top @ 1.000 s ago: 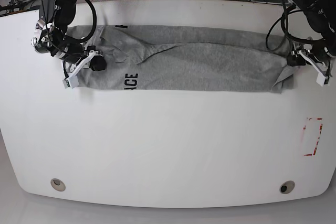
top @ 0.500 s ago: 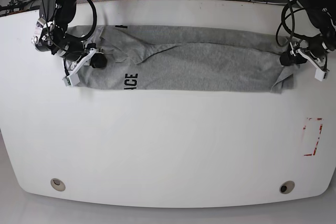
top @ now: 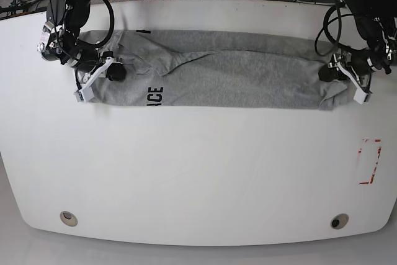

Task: Fold the T-shirt properly
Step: 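Grasp the strip's end with the left gripper and fold it toward the right gripper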

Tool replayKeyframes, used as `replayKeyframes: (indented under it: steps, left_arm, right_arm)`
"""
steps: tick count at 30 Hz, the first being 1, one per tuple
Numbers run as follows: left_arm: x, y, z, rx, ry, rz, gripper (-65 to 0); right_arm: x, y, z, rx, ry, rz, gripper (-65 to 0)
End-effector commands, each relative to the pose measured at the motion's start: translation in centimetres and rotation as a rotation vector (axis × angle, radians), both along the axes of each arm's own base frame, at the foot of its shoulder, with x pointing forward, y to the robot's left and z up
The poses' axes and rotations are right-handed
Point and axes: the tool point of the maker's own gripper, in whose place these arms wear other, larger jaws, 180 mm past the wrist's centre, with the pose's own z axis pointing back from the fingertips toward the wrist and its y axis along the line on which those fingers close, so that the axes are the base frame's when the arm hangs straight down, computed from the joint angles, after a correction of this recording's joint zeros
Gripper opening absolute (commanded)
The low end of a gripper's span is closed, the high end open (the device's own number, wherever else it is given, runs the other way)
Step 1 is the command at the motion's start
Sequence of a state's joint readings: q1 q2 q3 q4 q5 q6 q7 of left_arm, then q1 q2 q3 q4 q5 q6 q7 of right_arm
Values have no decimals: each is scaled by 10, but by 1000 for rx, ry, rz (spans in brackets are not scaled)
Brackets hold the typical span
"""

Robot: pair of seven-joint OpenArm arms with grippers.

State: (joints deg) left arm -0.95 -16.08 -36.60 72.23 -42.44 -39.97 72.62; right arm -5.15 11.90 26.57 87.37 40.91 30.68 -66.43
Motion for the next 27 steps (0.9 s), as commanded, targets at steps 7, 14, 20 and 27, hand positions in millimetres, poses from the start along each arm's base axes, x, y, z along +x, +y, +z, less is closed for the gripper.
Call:
replayKeyframes:
  steps: [7,14,20,27]
  left_arm:
    - [1,11,7,36,-5,-2,-600]
    - [27,-13,58,150,-180,-96,-601]
    - [29,-84,94,226,-315,-316,-601]
    - [18,-170,100,135,-377,-488,-599]
  right_arm:
    - [11,-2,13,5,-57,-1,-617]
    - [11,-1,13,7,-58,-2,-617]
    - [11,-1,13,7,-58,-2,-617]
    - [11,-1,14,8,-60,-2,-617]
